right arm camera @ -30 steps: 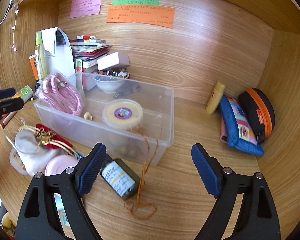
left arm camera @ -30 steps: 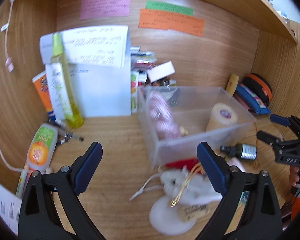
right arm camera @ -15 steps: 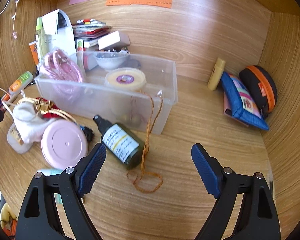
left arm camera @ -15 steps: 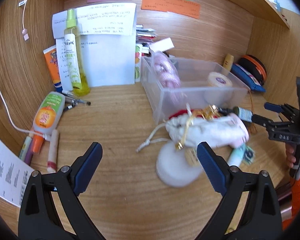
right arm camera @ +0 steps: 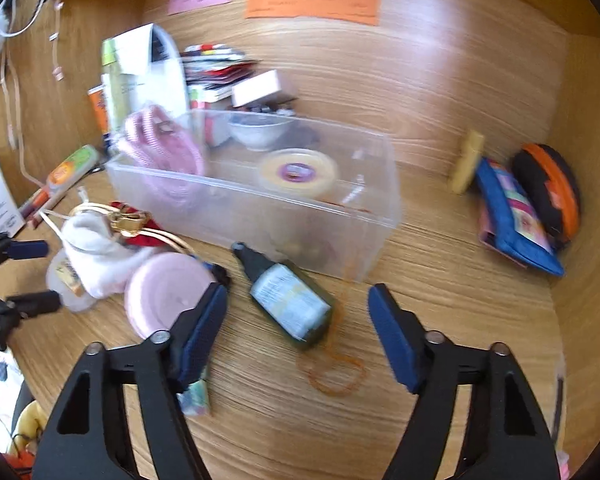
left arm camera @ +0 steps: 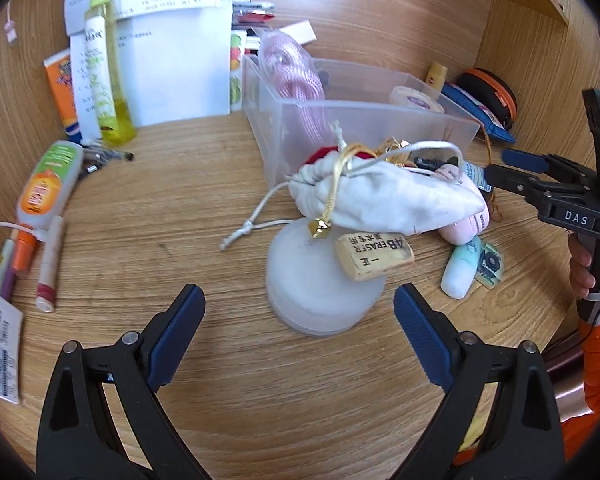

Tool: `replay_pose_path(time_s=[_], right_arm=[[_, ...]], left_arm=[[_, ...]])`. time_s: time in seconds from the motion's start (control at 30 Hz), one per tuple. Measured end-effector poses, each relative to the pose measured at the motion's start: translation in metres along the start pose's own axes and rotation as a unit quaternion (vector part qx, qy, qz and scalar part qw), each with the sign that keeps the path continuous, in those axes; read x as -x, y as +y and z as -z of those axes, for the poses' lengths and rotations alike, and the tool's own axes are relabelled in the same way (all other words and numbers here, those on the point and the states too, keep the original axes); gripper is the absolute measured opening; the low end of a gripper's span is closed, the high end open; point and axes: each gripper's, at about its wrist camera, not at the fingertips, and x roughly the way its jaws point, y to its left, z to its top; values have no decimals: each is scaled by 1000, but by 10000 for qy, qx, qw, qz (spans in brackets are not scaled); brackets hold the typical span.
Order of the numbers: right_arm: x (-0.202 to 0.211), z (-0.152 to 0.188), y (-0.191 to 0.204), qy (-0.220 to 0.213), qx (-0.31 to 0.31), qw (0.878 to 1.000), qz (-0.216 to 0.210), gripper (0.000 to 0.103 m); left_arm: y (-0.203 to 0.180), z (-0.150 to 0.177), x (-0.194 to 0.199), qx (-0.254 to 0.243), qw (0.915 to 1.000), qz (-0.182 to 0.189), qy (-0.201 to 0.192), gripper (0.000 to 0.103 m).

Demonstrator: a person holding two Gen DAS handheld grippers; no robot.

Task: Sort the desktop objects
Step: 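Return both tools to the desk and approach the green spray bottle with the right tool, then grasp the green spray bottle with the right tool while the left tool grasps the white round container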

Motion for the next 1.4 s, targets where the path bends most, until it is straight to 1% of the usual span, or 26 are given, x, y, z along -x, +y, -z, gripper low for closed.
replay_pose_path(time_s=[0.03, 0.1, 0.17, 0.23, 0.37, 0.5, 0.53, 0.57, 0.6, 0.63, 0.67, 0.7, 0.73, 0.8, 0.87, 1.07, 1.3, 1.4], right_arm=[[-5, -3, 4, 45, 82, 9999, -58, 66], [-16, -7, 11, 164, 207, 9995, -148, 61], [-28, -9, 13, 310, 256, 9990, -169, 58], [-35, -10, 10, 399, 253, 9988, -104, 58], [-46, -7, 2, 593, 191, 9980, -127, 58], [-55, -2, -6, 736, 113, 9970, -196, 58], [-56, -1, -7, 767, 71, 9967, -258, 57], [-57, -1, -8, 786, 39, 9964, -302, 55], [-59, 1, -7, 782, 39, 9964, -339, 55], [-59, 2, -7, 748, 43, 9966, -338, 55], [-59, 3, -6, 708, 65, 9969, -333, 55], [-58, 4, -5, 680, 84, 9971, -328, 55], [-58, 5, -5, 666, 101, 9972, -334, 55], [-57, 7, -5, 629, 95, 9971, -406, 55], [-56, 9, -8, 528, 4, 9975, -469, 54], [-49, 11, -10, 422, -96, 9970, -638, 54], [-44, 13, -10, 308, -149, 9967, -738, 53], [-44, 13, -10, 281, -203, 9963, -781, 53]], left_arm=[[-1, 0, -2, -6, 10000, 15, 19, 96], [-5, 0, -4, -57, 10000, -22, 19, 96], [-8, 0, -7, -109, 9999, -56, 31, 96], [-10, 0, -9, -150, 9999, -46, 66, 96], [-11, -1, -13, -198, 9997, -87, 81, 96], [-11, -4, -21, -112, 9998, -109, 126, 96], [-10, -5, -22, -54, 9999, -107, 118, 96], [-10, -5, -22, -34, 9999, -109, 94, 91], [-10, -6, -23, -23, 9999, -112, 86, 88], [-10, -7, -23, -39, 9999, -148, 66, 79], [-12, -7, -24, -79, 9998, -189, 56, 73], [-13, -8, -24, -110, 9997, -193, 48, 71], [-14, -8, -23, -136, 9997, -195, 31, 65], [-17, -7, -23, -176, 9995, -266, -2, 65], [-16, -7, -23, -149, 9995, -272, -17, 65], [-13, -7, -18, -75, 9990, -443, -41, 65], [-10, -13, 8, -103, 9972, -593, -441, 65], [-11, -14, 10, -183, 9966, -660, -454, 65]])
